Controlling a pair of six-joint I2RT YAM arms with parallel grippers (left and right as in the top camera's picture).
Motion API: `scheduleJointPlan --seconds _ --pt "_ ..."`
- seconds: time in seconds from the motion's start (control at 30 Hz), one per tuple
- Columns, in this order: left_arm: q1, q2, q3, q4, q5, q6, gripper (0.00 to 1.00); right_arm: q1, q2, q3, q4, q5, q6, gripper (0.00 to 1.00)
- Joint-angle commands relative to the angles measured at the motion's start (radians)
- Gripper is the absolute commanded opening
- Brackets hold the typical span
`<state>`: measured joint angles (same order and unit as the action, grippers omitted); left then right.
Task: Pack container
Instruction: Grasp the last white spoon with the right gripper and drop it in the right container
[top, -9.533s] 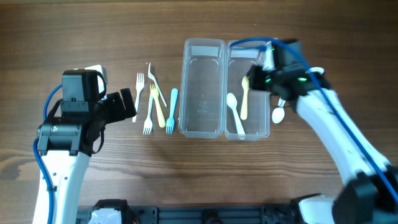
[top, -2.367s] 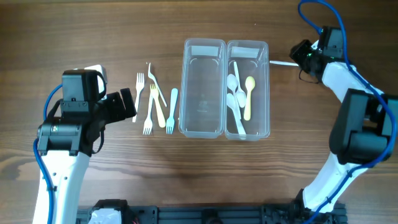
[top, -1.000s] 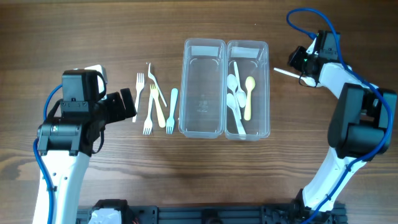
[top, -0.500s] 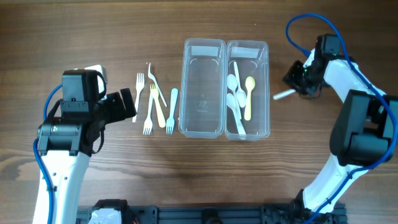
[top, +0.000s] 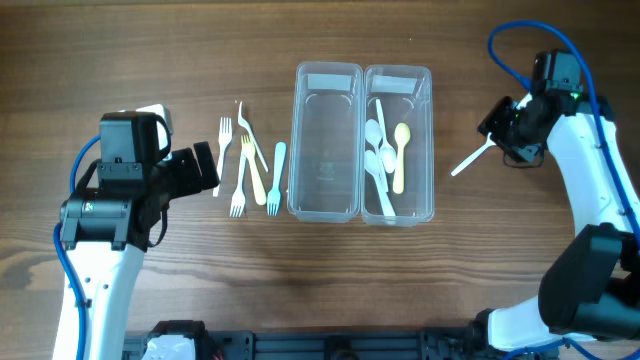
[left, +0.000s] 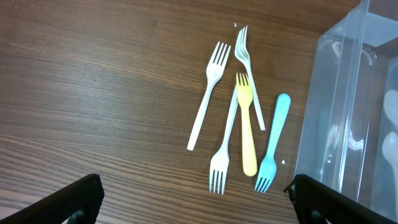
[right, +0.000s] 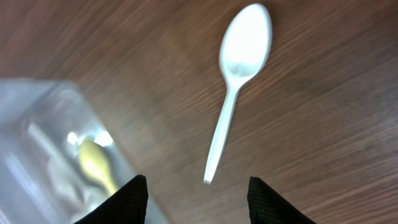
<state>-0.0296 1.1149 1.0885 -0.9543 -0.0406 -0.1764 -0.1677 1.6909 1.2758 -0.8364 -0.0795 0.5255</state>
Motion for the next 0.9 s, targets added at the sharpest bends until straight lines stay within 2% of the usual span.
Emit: scheduleJointPlan --seconds 0.0,0.13,0.23,0.5,0.6,0.7,0.87 --pt "0.008 0.000 0.019 0.002 -0.010 0.016 1.00 -0.006 0.059 -0.047 0.040 0.084 0.114 0.50" --pt "0.008 0.000 0.019 0.002 -0.010 0.016 1.00 -0.010 0.126 -0.083 0.095 0.091 0.166 0.48" --pt "0.008 0.000 0.019 0.002 -0.010 0.016 1.00 -0.010 0.188 -0.091 0.155 0.092 0.166 0.42" --pt "0.008 0.000 0.019 0.002 -0.010 0.016 1.00 -0.010 0.277 -0.091 0.231 0.092 0.184 0.38" --pt "0.008 0.000 0.019 0.002 -0.010 0.016 1.00 -0.010 0.290 -0.091 0.226 0.097 0.182 0.32" --pt "0.008 0.000 0.019 0.003 -0.010 0.016 1.00 -0.010 0.301 -0.091 0.197 0.127 0.180 0.19" --pt "0.008 0.000 0.019 0.002 -0.010 0.016 1.00 -0.010 0.302 -0.091 0.153 0.154 0.154 0.09"
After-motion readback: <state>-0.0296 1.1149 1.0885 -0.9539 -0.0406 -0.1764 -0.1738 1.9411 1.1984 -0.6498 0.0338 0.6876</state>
